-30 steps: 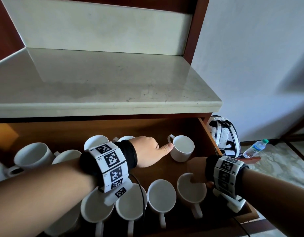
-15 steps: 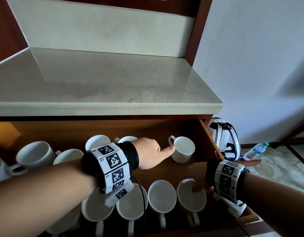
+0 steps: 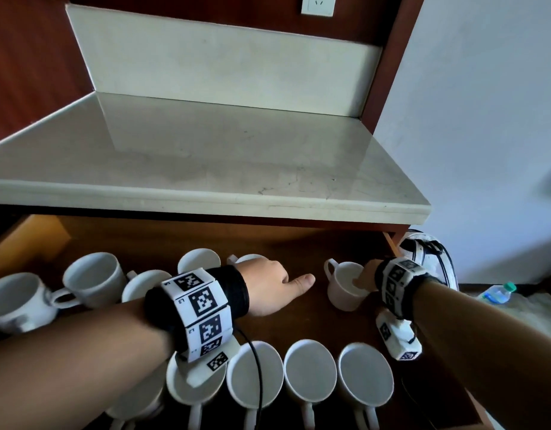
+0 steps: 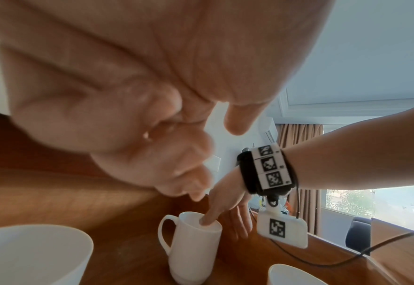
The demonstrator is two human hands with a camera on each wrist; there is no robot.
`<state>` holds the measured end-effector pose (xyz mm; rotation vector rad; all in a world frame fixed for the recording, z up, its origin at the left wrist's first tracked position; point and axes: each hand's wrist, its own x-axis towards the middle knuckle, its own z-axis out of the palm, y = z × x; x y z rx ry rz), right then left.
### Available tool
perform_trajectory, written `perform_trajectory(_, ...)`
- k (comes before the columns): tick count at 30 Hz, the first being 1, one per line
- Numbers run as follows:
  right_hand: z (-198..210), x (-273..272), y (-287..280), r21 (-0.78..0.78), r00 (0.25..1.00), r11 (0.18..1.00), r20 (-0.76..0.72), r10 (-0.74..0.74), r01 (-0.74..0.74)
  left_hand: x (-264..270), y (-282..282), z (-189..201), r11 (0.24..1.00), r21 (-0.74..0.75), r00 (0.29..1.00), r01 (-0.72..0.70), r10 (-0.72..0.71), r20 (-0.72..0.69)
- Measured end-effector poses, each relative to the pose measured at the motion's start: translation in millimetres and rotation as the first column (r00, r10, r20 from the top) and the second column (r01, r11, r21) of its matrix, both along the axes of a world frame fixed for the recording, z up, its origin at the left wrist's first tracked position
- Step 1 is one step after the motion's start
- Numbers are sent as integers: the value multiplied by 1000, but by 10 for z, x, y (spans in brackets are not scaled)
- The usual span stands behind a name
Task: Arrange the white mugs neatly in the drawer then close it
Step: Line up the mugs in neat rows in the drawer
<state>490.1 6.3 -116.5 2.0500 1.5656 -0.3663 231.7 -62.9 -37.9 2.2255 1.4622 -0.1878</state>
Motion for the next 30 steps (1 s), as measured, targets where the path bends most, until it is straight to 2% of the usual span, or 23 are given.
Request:
perform_trajectory(2, -234, 128, 169, -60, 984, 991, 129, 123, -116, -48, -8, 17, 1000, 5, 1000, 9, -9, 6)
perform_trajectory(3, -222, 122, 194, -80, 982, 989, 137, 134, -123, -71, -22, 34, 1000, 5, 1000, 13, -13, 5)
perform_trajectory(5, 94, -107, 27, -28, 983, 994, 145, 110, -107, -89, -34, 43, 1000, 13, 1000, 9, -9, -4)
perform_trajectory(8, 510, -330, -114, 120, 979, 975, 104, 177, -189, -75, -1, 51, 999, 45, 1000, -5, 4, 24)
perform_trajectory(10, 827, -478, -272, 148, 960, 952, 123, 252, -269, -5, 51, 65, 997, 80, 999, 7, -11, 53)
perform_trajectory(14, 1259, -745, -596, 233, 859, 828, 191, 475, -510, 256, 149, 143, 989, 146, 996, 30, -43, 84)
perform_trajectory(17, 1366, -814, -723, 285, 816, 765, 187, 547, -578, 416, 195, 169, 987, 140, 993, 77, -89, 79)
perform_trajectory(19, 1376, -774, -754, 347, 838, 766, 152, 524, -541, 498, 239, 151, 994, 102, 995, 42, -51, 87)
perform_trajectory(21, 1330, -662, -752, 422, 918, 826, 39, 395, -373, 564, 278, 107, 998, 43, 991, -55, 49, 122)
perform_trajectory(23, 1214, -537, -705, 423, 944, 858, -21, 329, -290, 598, 286, 63, 985, -65, 963, -160, 170, 211)
perform_trajectory(25, 1075, -430, -630, 408, 952, 878, -62, 301, -251, 606, 266, 42, 961, -208, 921, -180, 239, 306)
perform_trajectory(27, 953, -349, -535, 401, 956, 891, -100, 274, -213, 582, 226, 48, 954, -272, 917, -124, 214, 335)
perform_trajectory(30, 765, -260, -368, 310, 954, 918, -83, 287, -249, 450, 158, 113, 990, -135, 971, -39, 69, 230)
